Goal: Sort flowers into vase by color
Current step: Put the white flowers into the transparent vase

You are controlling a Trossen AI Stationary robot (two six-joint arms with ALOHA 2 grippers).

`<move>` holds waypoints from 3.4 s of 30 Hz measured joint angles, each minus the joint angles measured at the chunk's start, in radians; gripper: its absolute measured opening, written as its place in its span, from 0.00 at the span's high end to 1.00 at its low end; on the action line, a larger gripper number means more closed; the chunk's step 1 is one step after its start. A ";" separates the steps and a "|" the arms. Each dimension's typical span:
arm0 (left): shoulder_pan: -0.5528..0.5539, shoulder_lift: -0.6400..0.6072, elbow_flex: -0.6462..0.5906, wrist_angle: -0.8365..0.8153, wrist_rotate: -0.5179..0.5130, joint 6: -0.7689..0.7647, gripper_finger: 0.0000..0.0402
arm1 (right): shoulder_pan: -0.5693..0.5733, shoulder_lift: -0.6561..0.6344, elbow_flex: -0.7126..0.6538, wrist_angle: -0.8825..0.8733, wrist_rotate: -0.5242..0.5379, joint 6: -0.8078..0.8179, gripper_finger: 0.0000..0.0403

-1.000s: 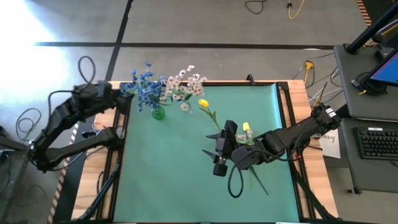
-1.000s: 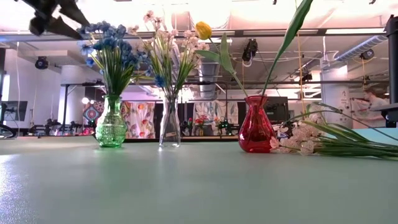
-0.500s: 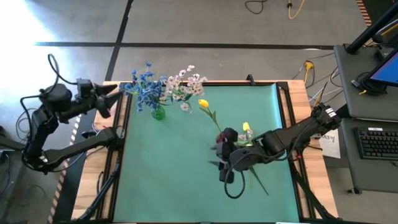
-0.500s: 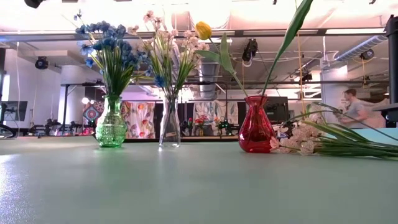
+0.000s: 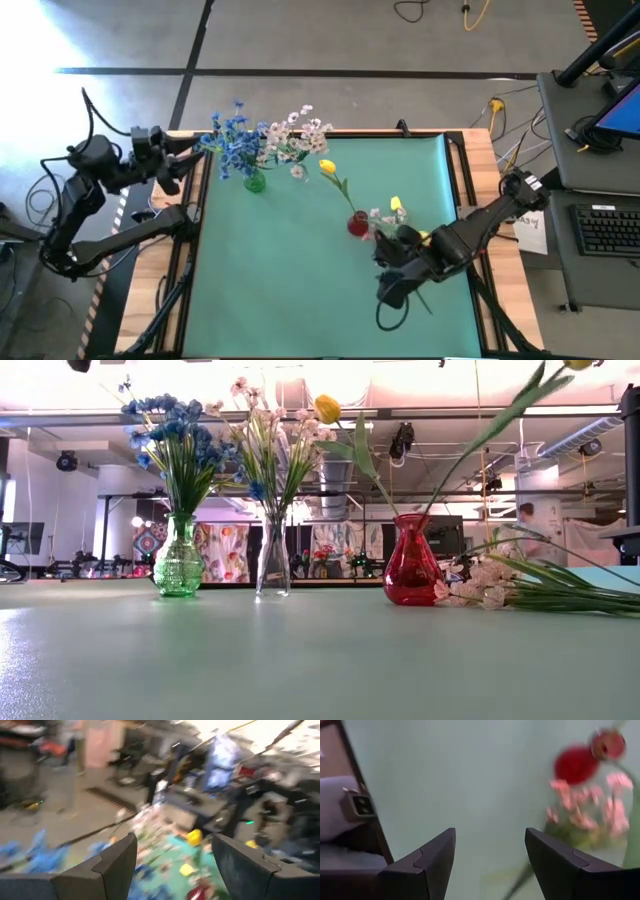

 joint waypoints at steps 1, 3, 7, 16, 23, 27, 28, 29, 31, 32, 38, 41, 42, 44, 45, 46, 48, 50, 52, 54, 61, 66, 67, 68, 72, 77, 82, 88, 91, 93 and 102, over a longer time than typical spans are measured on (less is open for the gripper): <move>0.000 0.001 -0.011 0.044 0.033 -0.002 0.39 | 0.009 0.000 0.000 -0.023 0.001 0.030 0.42; -0.001 0.009 -0.026 0.118 0.097 -0.013 0.39 | 0.020 0.000 0.000 -0.053 0.007 0.089 0.42; 0.000 0.040 -0.029 0.148 0.111 -0.005 0.39 | 0.023 0.000 -0.014 -0.093 0.016 0.182 0.42; -0.005 0.159 -0.028 0.255 0.174 0.013 0.39 | 0.018 -0.014 -0.127 -0.131 0.008 0.334 0.42; -0.056 0.232 -0.016 0.346 0.190 0.034 0.39 | 0.024 -0.015 -0.206 -0.133 0.007 0.427 0.42; -0.118 0.245 0.001 0.352 0.190 0.042 0.39 | 0.031 -0.015 -0.248 -0.132 -0.011 0.470 0.42; -0.138 0.247 0.004 0.352 0.187 0.042 0.39 | 0.034 -0.015 -0.262 -0.129 -0.018 0.475 0.42; -0.160 0.249 0.006 0.353 0.178 0.042 0.39 | 0.037 -0.015 -0.277 -0.125 -0.020 0.481 0.42; -0.209 0.254 0.006 0.353 0.148 0.043 0.39 | 0.045 -0.018 -0.306 -0.111 -0.021 0.489 0.41; -0.234 0.257 0.006 0.353 0.129 0.046 0.39 | 0.048 -0.019 -0.319 -0.103 -0.022 0.490 0.40; -0.384 0.281 0.011 0.354 -0.014 0.084 0.39 | 0.049 -0.019 -0.401 -0.034 -0.018 0.485 0.30; -0.457 0.296 0.011 0.355 -0.066 0.092 0.39 | 0.053 -0.019 -0.457 0.038 -0.016 0.467 0.26; -0.479 0.303 0.011 0.355 -0.079 0.092 0.39 | 0.054 -0.019 -0.478 0.066 -0.010 0.461 0.25; -0.515 0.313 0.011 0.355 -0.102 0.097 0.39 | 0.056 -0.019 -0.532 0.140 0.001 0.447 0.24; -0.532 0.317 0.011 0.355 -0.115 0.099 0.39 | 0.057 -0.019 -0.560 0.185 0.015 0.441 0.23; -0.546 0.322 0.011 0.354 -0.125 0.099 0.39 | 0.059 -0.019 -0.589 0.236 0.031 0.438 0.23; -0.572 0.329 0.011 0.354 -0.155 0.100 0.39 | 0.059 -0.018 -0.640 0.321 0.059 0.435 0.23; -0.595 0.340 0.011 0.355 -0.173 0.099 0.39 | 0.059 -0.018 -0.690 0.386 0.069 0.442 0.24; -0.615 0.355 0.010 0.355 -0.173 0.099 0.39 | 0.060 -0.017 -0.722 0.434 0.077 0.444 0.26; -0.632 0.370 0.008 0.354 -0.173 0.099 0.39 | 0.063 -0.017 -0.741 0.453 0.095 0.442 0.28; -0.672 0.448 -0.002 0.354 -0.173 0.121 0.39 | 0.064 -0.017 -0.751 0.459 0.149 0.405 0.45; -0.687 0.507 -0.003 0.362 -0.173 0.122 0.39 | 0.064 -0.006 -0.751 0.460 0.149 0.401 0.63; -0.689 0.516 -0.003 0.365 -0.173 0.122 0.39 | 0.064 -0.003 -0.751 0.460 0.149 0.403 0.67; -0.690 0.523 -0.003 0.367 -0.173 0.122 0.39 | 0.064 0.001 -0.751 0.460 0.149 0.404 0.71; -0.690 0.536 0.002 0.370 -0.173 0.122 0.39 | 0.064 0.002 -0.751 0.455 0.146 0.398 0.85; -0.690 0.522 0.012 0.379 -0.173 0.121 0.39 | 0.064 -0.014 -0.748 0.382 0.139 0.450 0.96; -0.690 0.518 0.012 0.362 -0.172 0.115 0.39 | 0.064 -0.034 -0.724 0.345 0.106 0.450 0.97; -0.690 0.518 0.012 0.360 -0.171 0.101 0.39 | 0.064 -0.066 -0.653 0.285 0.029 0.391 0.97; -0.690 0.518 0.012 0.361 -0.171 0.094 0.39 | 0.066 -0.089 -0.605 0.214 -0.001 0.381 0.97; -0.690 0.518 0.012 0.361 -0.171 0.087 0.39 | 0.069 -0.105 -0.570 0.181 -0.019 0.363 0.97; -0.690 0.516 0.012 0.360 -0.157 0.060 0.39 | 0.127 -0.176 -0.437 0.166 -0.045 0.226 0.97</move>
